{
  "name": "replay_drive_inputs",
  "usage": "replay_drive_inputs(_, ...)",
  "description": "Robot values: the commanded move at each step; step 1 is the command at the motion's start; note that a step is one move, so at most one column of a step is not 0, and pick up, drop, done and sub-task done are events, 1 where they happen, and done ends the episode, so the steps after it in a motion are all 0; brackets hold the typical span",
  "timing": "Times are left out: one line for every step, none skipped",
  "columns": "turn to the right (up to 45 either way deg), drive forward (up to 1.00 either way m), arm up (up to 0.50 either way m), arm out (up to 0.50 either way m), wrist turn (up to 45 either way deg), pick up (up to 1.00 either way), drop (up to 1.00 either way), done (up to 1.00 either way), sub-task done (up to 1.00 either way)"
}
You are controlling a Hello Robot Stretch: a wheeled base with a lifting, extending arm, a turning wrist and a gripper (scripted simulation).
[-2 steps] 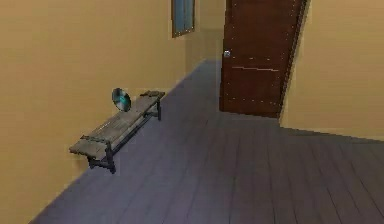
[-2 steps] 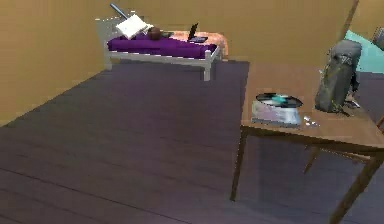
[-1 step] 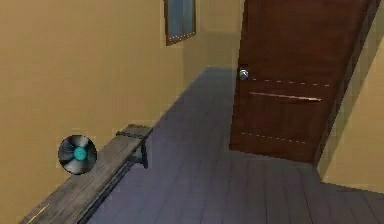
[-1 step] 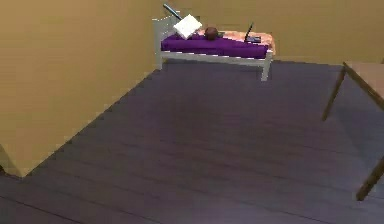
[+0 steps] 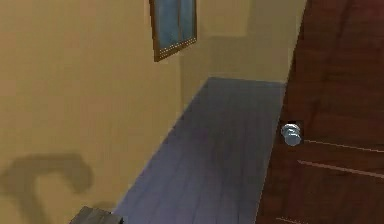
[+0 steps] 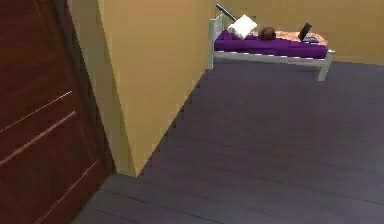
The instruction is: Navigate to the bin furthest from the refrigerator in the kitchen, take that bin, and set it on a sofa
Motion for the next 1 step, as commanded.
replay_drive_inputs(0.0, 0.85, 0.0, 0.0, 0.0, 0.0, 0.0, 0.0, 0.0)
